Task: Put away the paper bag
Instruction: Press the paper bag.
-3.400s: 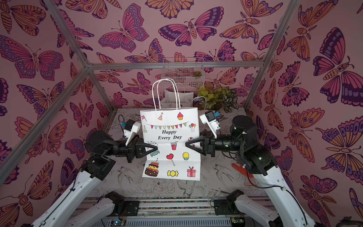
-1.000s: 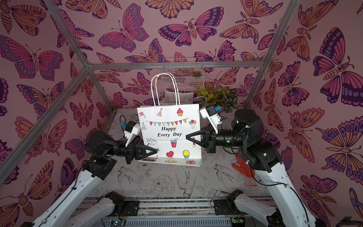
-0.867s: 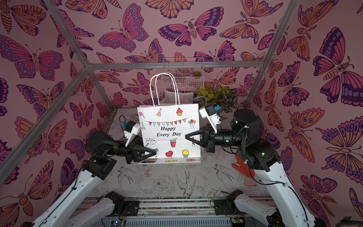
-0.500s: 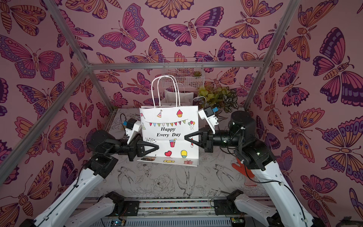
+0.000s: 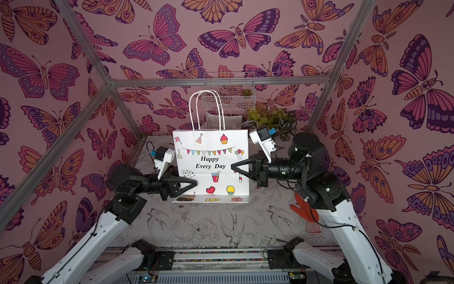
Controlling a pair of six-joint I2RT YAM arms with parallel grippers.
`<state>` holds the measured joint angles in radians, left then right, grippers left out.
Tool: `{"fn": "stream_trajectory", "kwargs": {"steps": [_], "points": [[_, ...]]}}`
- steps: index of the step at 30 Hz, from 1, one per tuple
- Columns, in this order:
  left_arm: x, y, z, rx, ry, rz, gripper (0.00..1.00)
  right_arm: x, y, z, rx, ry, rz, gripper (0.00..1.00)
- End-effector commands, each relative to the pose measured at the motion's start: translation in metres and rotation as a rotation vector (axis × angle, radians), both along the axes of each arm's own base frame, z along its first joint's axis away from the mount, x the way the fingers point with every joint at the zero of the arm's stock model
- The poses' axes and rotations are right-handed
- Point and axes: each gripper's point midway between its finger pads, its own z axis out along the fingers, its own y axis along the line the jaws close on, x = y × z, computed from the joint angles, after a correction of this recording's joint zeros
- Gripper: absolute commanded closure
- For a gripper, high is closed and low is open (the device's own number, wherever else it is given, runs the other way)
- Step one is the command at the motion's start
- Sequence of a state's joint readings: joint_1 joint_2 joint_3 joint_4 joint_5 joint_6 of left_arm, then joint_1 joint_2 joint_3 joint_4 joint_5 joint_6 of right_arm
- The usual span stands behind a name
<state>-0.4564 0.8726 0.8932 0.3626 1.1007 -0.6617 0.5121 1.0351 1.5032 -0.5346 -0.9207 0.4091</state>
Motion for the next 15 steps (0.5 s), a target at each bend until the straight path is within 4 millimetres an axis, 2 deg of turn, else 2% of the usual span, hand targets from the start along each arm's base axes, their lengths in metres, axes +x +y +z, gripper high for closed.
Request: {"fn": "stream_trajectory", "kwargs": {"steps": [1,4,7,8,15], "points": [[0.002,0.009,0.015,-0.046,-0.048,0.084,0.71,-0.010,-0.004,-0.009,-0.014,0.001,0.024,1.00],[0.002,0.011,0.020,-0.067,-0.053,0.100,0.79,-0.014,-0.005,-0.019,-0.037,0.029,0.039,1.00],[0.001,0.012,0.023,-0.075,-0.054,0.096,0.98,-0.015,-0.005,-0.027,-0.062,0.045,0.043,1.00],[0.001,0.012,0.023,-0.076,-0.054,0.095,1.00,-0.016,-0.005,-0.027,-0.062,0.046,0.046,1.00],[0.000,0.012,0.023,-0.077,-0.056,0.082,1.00,-0.018,-0.007,-0.025,-0.056,0.033,0.043,1.00]]}}
